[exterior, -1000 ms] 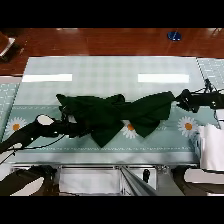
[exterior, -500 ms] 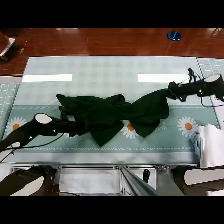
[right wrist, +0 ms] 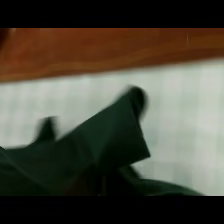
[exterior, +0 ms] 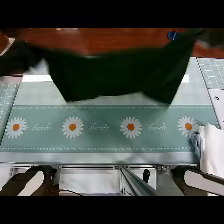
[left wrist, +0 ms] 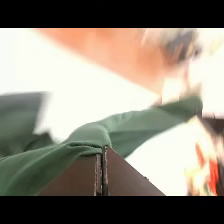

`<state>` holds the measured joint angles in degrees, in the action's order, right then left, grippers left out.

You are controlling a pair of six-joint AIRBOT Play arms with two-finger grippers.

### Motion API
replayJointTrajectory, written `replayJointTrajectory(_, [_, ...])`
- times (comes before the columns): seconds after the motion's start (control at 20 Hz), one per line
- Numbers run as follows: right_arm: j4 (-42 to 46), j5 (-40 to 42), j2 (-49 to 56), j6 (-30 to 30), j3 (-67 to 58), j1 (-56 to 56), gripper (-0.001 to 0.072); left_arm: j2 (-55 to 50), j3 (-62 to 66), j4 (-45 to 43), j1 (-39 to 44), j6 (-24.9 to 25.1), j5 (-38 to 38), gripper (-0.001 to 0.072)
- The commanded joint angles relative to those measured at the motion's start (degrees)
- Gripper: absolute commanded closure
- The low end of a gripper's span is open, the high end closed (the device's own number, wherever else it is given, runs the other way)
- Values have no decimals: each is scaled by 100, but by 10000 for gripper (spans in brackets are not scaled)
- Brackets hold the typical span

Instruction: Fold the shirts.

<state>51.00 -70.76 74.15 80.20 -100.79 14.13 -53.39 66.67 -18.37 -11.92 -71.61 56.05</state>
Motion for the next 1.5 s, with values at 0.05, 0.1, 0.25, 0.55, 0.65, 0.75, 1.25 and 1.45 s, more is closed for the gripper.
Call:
replayJointTrajectory(0.05, [223,-118,-1495,28,-807,-7,687,319,2365,72,-1023,-109,229,688])
replayJointTrajectory(0.1, [398,-162,-1864,24,-807,-7,687,396,2771,22,-1257,-111,308,688])
replayJointTrajectory(0.25, [1071,-365,-2927,31,-804,-7,687,769,3670,-398,-2004,-153,584,688])
replayJointTrajectory(0.55, [1744,-925,-4103,306,-804,-7,687,1788,4218,-2844,-1729,-411,278,688])
replayJointTrajectory(0.65, [1912,-1143,-4153,382,-804,-7,687,1976,4205,-3654,-1294,-413,245,688])
replayJointTrajectory(0.75, [1989,-1207,-4140,448,-673,-7,687,1985,4142,-4245,-859,-581,358,687])
replayJointTrajectory(1.25, [105,-129,-3792,-20,3683,-9,687,723,992,-4192,-203,-555,-619,687])
replayJointTrajectory(1.45, [-168,1357,-2341,-566,4358,-472,687,-754,741,-4199,682,-455,-1635,687])
